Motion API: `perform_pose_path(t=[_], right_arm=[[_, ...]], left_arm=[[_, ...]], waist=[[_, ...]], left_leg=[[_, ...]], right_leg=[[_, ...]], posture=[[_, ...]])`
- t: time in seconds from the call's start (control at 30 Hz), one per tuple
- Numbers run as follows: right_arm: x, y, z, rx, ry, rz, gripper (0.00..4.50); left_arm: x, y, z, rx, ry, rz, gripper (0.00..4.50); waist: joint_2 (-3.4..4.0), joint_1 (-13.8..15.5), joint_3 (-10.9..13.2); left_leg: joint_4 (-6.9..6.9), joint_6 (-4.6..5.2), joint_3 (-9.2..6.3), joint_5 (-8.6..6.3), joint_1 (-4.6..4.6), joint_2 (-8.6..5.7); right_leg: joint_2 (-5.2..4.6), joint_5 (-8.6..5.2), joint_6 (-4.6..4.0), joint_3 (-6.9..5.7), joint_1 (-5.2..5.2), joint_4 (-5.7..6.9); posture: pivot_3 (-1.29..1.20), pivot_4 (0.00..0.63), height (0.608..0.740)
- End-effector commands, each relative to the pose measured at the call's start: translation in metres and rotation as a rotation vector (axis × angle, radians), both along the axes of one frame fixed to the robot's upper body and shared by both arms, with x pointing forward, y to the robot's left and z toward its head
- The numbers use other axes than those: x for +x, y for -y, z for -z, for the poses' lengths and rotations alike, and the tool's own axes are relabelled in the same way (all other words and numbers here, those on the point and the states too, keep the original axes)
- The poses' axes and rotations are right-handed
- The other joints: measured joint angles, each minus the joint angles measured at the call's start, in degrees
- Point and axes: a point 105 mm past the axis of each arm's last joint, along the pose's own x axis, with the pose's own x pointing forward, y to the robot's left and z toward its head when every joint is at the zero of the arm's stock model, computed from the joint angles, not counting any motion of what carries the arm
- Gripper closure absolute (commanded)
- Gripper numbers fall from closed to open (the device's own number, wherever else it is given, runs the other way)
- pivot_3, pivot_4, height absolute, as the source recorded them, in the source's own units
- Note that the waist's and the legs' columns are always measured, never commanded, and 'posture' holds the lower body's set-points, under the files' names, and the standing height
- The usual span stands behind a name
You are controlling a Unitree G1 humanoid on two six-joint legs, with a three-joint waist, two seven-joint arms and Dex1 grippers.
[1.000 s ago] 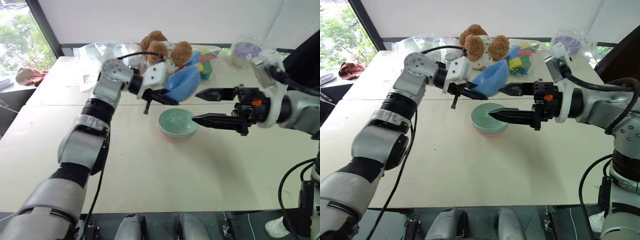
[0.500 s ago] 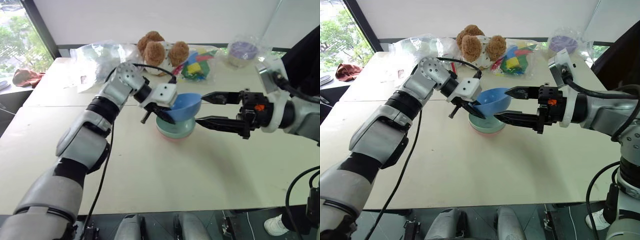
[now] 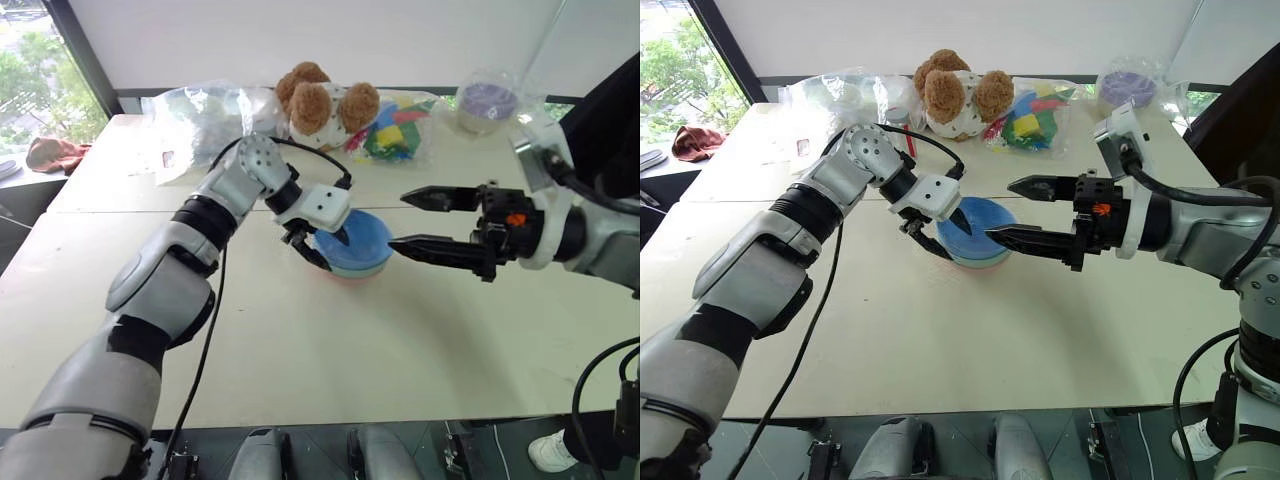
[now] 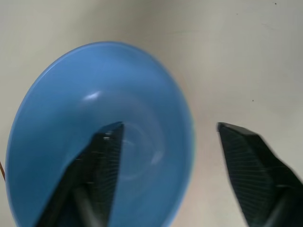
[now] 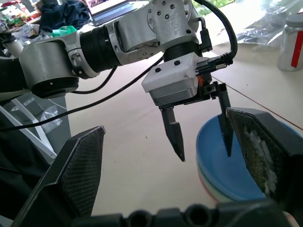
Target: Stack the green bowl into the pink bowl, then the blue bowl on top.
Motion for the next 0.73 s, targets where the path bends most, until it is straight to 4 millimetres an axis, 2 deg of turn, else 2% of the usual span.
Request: perform_pose_path(t=[0.03, 0.1, 0.2, 0.3, 0.37, 0.43, 0.63, 0.73], right_arm=[[-0.005, 0.000, -0.008, -0.008, 0.053, -0.009, 0.00], [-0.004, 0.001, -0.006, -0.015, 0.050, -0.005, 0.00], [-0.002, 0.005, -0.003, -0.031, 0.044, 0.007, 0.00], [0.001, 0.010, 0.004, -0.059, 0.029, 0.025, 0.00], [0.004, 0.015, 0.012, -0.095, 0.017, 0.048, 0.00], [0.007, 0.024, 0.022, -0.143, 0.003, 0.081, 0.00], [0.016, 0.042, 0.045, -0.274, -0.010, 0.139, 0.00], [0.018, 0.045, 0.051, -0.305, -0.016, 0.142, 0.00]], left_arm=[[0.000, -0.002, -0.039, -0.119, 0.022, -0.021, 0.07], [0.000, -0.009, -0.061, -0.215, -0.002, -0.061, 0.07], [-0.001, -0.030, -0.089, -0.334, -0.014, -0.122, 0.07], [-0.006, -0.057, -0.099, -0.399, -0.049, -0.188, 0.07], [-0.013, -0.074, -0.096, -0.419, -0.079, -0.231, 0.07], [-0.026, -0.092, -0.080, -0.427, -0.121, -0.286, 0.07], [-0.055, -0.121, -0.037, -0.497, -0.257, -0.535, 0.07], [-0.066, -0.132, -0.022, -0.520, -0.301, -0.646, 0.07]], waist=[[0.00, -0.1, 0.0], [0.00, -0.1, 0.0], [-0.01, -0.2, 0.0], [0.00, -0.2, 0.0], [0.06, -0.3, 0.0], [0.07, -0.2, 0.0], [0.00, 0.0, 0.0], [0.01, -0.1, 0.0]], left_leg=[[0.00, 0.00, 0.00, 0.00, 0.00, 0.00], [0.00, 0.00, 0.00, 0.00, 0.00, 0.02], [0.00, 0.00, -0.01, 0.00, 0.00, 0.04], [-0.02, 0.00, -0.02, 0.00, 0.01, 0.04], [-0.02, 0.00, -0.02, 0.00, 0.02, 0.06], [-0.02, 0.00, -0.01, 0.00, 0.07, 0.06], [0.08, -0.07, -0.03, 0.04, 0.06, 0.05], [0.08, -0.06, -0.03, 0.04, 0.10, 0.05]], right_leg=[[-0.01, 0.00, 0.00, 0.00, 0.00, 0.00], [-0.02, 0.00, 0.00, 0.00, 0.00, 0.00], [-0.02, 0.00, 0.00, 0.00, -0.01, 0.01], [-0.02, 0.00, 0.01, 0.00, -0.01, 0.00], [-0.02, -0.01, 0.01, 0.01, -0.01, 0.01], [-0.04, -0.01, 0.01, 0.01, 0.02, 0.05], [-0.14, -0.01, 0.01, 0.06, 0.06, 0.12], [-0.15, -0.01, 0.01, 0.07, 0.09, 0.10]], posture=[[0.00, 0.150, 0.740], [0.00, 0.150, 0.740], [0.00, 0.150, 0.740], [0.00, 0.150, 0.740], [0.00, 0.150, 0.740], [0.00, 0.150, 0.740], [0.00, 0.150, 0.740], [0.00, 0.150, 0.740]])
